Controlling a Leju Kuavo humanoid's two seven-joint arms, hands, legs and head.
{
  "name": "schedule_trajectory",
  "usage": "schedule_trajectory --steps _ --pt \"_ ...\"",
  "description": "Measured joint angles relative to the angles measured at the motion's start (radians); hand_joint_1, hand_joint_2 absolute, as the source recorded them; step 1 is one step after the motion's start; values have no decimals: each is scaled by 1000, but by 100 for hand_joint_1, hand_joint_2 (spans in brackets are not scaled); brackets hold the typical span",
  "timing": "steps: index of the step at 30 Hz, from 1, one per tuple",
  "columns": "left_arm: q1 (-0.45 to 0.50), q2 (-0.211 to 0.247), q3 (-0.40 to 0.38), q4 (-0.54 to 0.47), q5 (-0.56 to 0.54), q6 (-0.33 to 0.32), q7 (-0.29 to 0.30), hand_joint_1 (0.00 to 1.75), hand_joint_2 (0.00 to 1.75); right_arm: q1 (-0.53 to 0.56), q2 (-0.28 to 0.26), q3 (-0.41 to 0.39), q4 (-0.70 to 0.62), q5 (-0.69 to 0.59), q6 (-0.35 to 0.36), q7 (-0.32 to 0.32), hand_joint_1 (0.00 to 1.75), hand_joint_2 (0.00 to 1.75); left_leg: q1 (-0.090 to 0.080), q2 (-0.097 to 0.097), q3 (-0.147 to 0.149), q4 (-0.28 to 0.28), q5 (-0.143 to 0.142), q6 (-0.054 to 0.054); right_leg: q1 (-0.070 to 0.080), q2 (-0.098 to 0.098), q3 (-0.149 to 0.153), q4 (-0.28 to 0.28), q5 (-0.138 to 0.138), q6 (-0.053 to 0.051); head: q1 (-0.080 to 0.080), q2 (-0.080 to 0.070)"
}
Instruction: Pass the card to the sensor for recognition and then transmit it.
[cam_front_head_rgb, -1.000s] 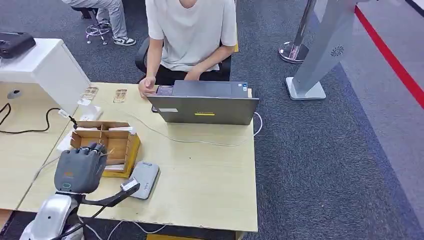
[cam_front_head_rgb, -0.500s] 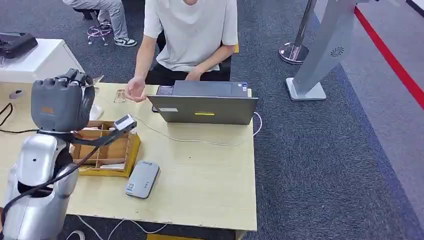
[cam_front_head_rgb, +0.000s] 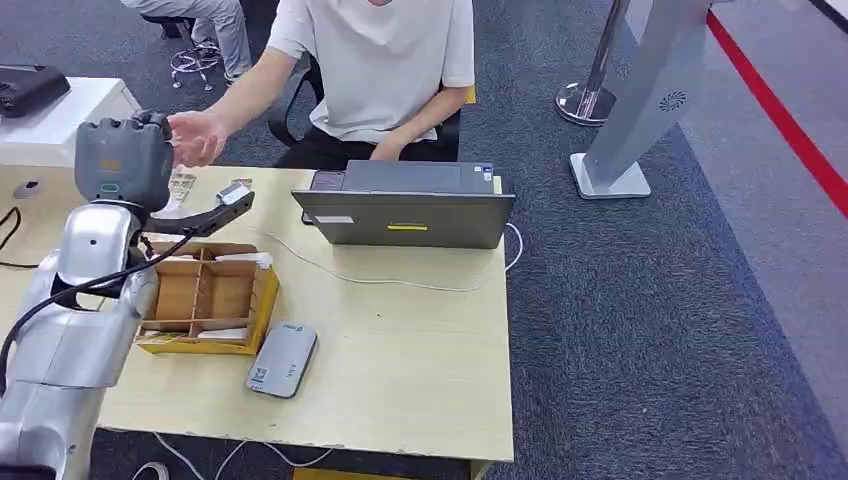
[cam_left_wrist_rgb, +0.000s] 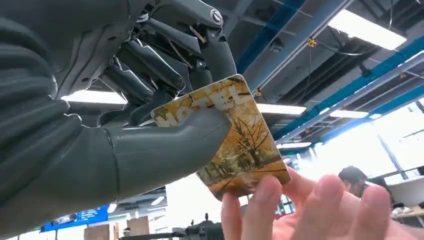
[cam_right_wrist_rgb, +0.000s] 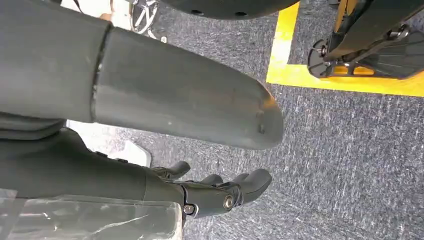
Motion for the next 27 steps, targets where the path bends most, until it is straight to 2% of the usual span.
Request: schedule_trajectory --steps 6,7,11,18,24,27 --pt "-17 -4 -3 42 0 -8 8 175 175 0 0 0 0 -13 2 -20 0 0 0 0 0 0 0 0 0 0 0 0 0 0 0 0" --pt "-20 -6 -3 53 0 2 0 0 175 0 0 0 0 -14 2 -20 0 0 0 0 0 0 0 0 0 0 0 0 0 0 0 0" --pt "-21 -15 -3 72 0 44 -3 0 175 0 0 0 0 -12 3 -19 0 0 0 0 0 0 0 0 0 0 0 0 0 0 0 0" --pt "-19 -22 5 93 0 45 0 0 175 0 0 0 0 -8 2 -11 0 0 0 0 -1 0 0 0 0 0 -1 0 0 0 0 0" --pt "19 -22 51 101 1 62 -27 0 175 1 0 0 0 0 1 -6 0 0 0 0 -2 0 0 0 0 0 -1 1 0 0 0 0" --pt "57 0 98 101 6 91 -52 0 175 1 0 -1 0 -2 1 -3 0 0 0 0 -2 -1 0 0 0 1 -1 2 0 0 1 0"
